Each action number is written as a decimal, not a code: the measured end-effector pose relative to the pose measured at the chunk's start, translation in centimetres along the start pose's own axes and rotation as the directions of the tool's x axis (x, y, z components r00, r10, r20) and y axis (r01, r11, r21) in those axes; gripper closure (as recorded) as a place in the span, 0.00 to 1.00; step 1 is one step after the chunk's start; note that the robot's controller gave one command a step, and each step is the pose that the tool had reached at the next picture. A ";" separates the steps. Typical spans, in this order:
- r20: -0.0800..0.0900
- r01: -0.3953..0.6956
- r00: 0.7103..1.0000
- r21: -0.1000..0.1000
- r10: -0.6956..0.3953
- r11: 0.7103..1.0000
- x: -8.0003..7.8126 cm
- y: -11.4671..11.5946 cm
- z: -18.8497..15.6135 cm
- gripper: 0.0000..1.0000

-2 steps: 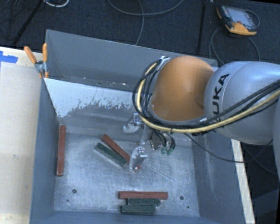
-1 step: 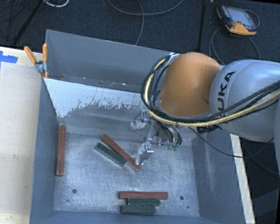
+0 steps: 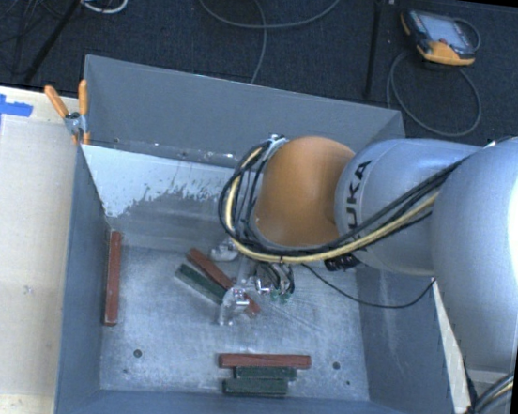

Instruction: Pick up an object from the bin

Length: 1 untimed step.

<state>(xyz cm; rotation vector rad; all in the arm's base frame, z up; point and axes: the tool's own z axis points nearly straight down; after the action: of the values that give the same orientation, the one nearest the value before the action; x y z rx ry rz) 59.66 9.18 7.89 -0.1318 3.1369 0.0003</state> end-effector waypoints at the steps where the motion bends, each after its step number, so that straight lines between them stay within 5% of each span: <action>1: 0.037 -0.003 0.999 -0.007 0.003 1.000 -1.1 0.0 0.9 1.00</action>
Offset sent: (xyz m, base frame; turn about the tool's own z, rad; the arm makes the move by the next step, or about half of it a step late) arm 0.0000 0.0000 0.0000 0.0000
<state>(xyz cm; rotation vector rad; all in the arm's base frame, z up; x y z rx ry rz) 60.76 9.25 7.02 -0.1254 3.1006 0.0131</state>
